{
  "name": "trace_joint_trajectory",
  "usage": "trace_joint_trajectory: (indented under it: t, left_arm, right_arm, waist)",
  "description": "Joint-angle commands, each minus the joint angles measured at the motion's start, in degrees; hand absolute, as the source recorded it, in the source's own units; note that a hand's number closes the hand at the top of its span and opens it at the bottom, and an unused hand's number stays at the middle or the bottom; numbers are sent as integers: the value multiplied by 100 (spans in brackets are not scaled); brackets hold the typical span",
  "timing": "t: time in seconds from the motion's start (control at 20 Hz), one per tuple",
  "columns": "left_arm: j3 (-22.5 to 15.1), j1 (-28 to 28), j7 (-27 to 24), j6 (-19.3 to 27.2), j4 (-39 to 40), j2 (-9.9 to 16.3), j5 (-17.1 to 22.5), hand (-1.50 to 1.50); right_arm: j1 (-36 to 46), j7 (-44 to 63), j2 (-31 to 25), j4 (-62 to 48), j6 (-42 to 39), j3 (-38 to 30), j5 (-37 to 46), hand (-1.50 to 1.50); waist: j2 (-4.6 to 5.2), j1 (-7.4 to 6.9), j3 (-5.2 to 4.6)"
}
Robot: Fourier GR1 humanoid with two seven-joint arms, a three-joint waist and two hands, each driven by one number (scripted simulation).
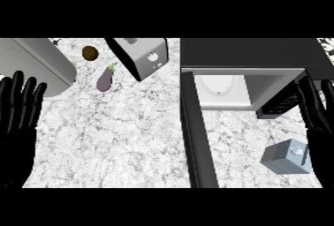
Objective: Pick up the milk, place it into the microwave and close the microwave
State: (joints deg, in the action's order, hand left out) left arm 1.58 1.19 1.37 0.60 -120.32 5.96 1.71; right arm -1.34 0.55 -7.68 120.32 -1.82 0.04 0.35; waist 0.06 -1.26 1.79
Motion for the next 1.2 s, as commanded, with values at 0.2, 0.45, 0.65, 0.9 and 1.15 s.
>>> trace_joint_trajectory:
  t: [0.2, 0.45, 0.65, 0.9, 1.15]
  left_arm:
    - [-653, 397, -291, 77, -148, -292, -597, -150]
    - [-1791, 1205, 78, 1146, -521, -588, -989, -150]
    - [-1793, 1566, 124, 973, -926, -593, -1023, -150]
    - [-2276, 1894, 233, 1226, -1293, -592, -1430, -150]
    - [-2726, 2309, 87, 1348, -1528, -497, -1665, -150]
  right_arm:
    - [-42, 225, -225, 370, -33, -845, -520, -150]
    - [107, 737, -179, 5, -11, -1430, -1524, -150]
    - [138, 1251, -257, 392, 93, -1404, -1448, -150]
    - [-486, 877, 56, 365, 4, -1285, -1189, -150]
    - [-672, 135, 78, -530, -364, -1458, -1084, -150]
  waist:
    - [-15, 148, -179]
    - [-18, 123, -175]
    - [-16, 113, -180]
    - [-18, 123, -179]
    - [-15, 111, -177]
